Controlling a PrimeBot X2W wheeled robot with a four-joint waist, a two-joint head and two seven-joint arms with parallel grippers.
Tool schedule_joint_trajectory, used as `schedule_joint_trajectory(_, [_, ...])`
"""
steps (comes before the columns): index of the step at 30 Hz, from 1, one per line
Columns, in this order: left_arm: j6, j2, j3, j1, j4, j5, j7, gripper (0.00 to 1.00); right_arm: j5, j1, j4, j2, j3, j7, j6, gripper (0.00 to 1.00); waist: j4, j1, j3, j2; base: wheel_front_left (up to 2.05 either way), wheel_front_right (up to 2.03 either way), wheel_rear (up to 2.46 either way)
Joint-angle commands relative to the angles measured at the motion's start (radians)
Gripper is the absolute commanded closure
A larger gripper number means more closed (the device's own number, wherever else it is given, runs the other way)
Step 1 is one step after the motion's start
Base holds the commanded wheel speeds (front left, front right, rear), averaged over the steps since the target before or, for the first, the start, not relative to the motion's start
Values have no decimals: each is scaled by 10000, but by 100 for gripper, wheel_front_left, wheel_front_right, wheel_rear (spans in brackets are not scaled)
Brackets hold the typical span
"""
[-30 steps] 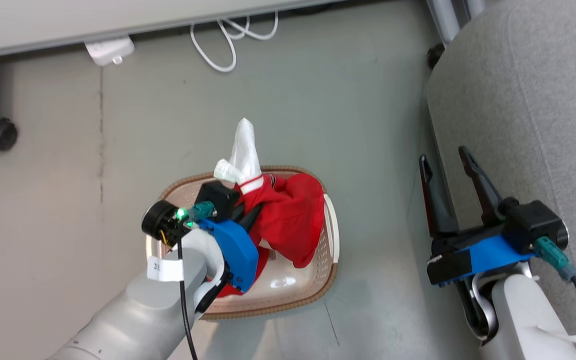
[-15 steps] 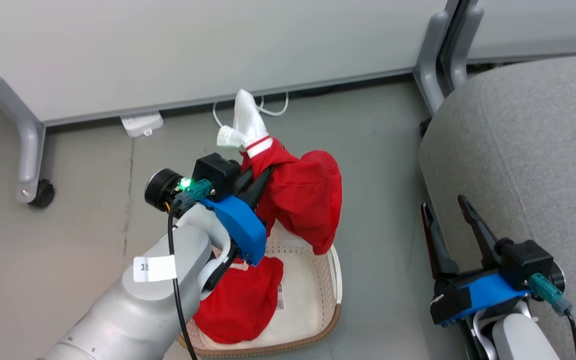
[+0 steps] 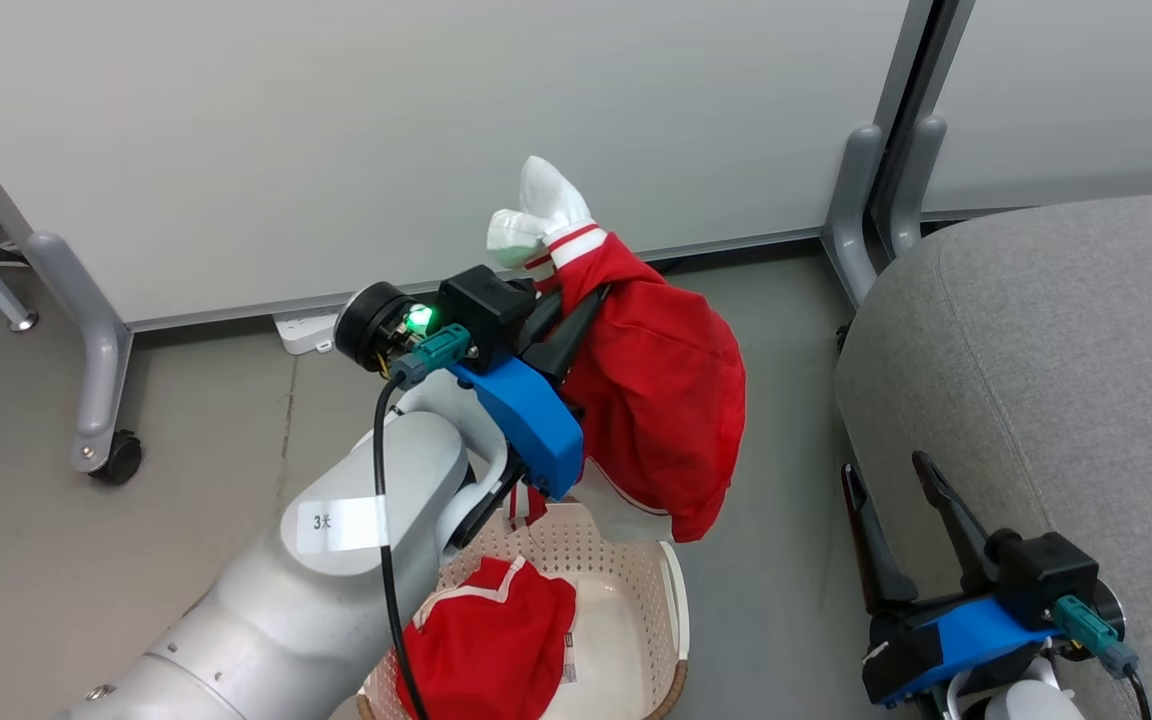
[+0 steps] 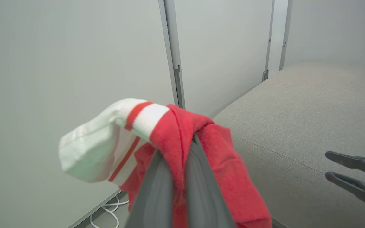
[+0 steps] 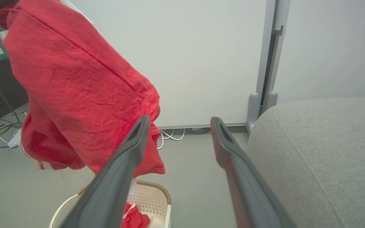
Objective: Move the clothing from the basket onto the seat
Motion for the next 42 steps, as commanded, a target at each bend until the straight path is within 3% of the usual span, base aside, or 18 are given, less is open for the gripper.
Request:
schedule_joint_trajectory(1, [-36,-6,-4,-147,-36,47,-50,100,28,218,20,-35,26,-35,4,0,9,2,-161,-1,0,0,0])
schedule_joint_trajectory(13, [-90,-96,-194,-34,-66,-107,-12,100,-25,536,-83,-34,227,-35,4,0,55,2,-562,-1,0,0,0])
schedule_joint_trajectory(23, [-72,-127,-271,-7,-52,-144,-12,100,-334,54,-503,-34,1303,-35,5,0,109,2,-559,-1,0,0,0])
schedule_joint_trajectory(31, [-49,-185,-346,-100,-40,-149,-15,100,-510,-730,-608,-35,2305,-35,5,0,171,2,-439,-1,0,0,0])
schedule_joint_trajectory(42, [-78,-328,-479,-330,-25,-115,-17,100,-870,-2042,97,-35,2939,-35,5,0,395,2,-197,-1,0,0,0])
